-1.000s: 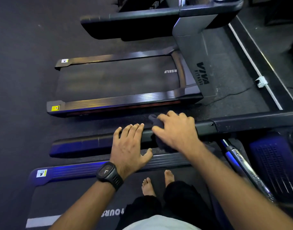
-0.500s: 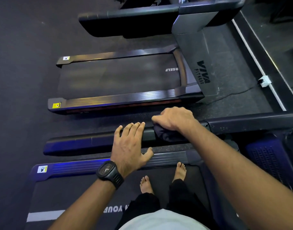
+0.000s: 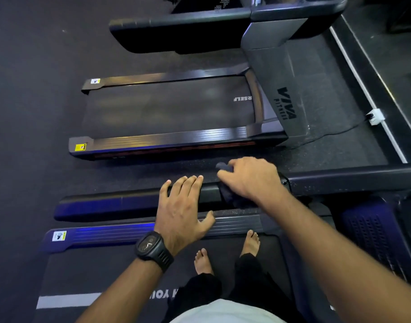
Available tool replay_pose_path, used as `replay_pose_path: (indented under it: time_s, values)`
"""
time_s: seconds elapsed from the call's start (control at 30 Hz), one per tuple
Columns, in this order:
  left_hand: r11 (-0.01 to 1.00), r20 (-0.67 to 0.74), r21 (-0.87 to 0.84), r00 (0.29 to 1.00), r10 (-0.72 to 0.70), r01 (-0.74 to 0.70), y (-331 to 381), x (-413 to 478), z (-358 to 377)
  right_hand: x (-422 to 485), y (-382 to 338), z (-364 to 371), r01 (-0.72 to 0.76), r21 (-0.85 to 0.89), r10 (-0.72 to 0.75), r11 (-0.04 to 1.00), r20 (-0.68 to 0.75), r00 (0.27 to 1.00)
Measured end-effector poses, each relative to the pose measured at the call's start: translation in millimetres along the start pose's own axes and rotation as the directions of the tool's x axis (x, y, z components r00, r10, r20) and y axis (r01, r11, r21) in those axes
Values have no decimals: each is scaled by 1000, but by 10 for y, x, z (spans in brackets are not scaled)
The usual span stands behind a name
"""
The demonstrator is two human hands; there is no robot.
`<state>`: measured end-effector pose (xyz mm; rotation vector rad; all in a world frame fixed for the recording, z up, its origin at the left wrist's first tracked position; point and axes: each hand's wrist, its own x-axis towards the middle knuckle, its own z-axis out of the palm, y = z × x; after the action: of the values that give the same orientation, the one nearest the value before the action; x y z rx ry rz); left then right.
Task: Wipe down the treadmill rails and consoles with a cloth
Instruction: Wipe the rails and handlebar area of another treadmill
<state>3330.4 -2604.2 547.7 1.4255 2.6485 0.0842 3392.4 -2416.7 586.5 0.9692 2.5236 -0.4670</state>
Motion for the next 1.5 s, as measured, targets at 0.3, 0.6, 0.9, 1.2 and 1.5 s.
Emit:
replay_pose_path:
  time_s: [0.3,0.6,0.9,1.2,1.5]
  values:
    - [999,-14,-10,999,38,-38,110,64,7,172,13,-160,-46,8,44,999,172,984]
    - [998,-13,-8,998,64,-64,148,81,12,-128,114,-9,-19,-9,19,1000,-20,1000]
    - [997,16,1,997,76,-76,176,78,1,-427,197,178,88,-95,-112,992,-281,953]
    - [996,27,-3,996,91,-91,259,94,-10,-142,205,88,9,-36,-14,999,-149,989]
    - [994,27,7,994,105,-105,306,150,-1,2,303,-67,-161,56,161,985,-4,987]
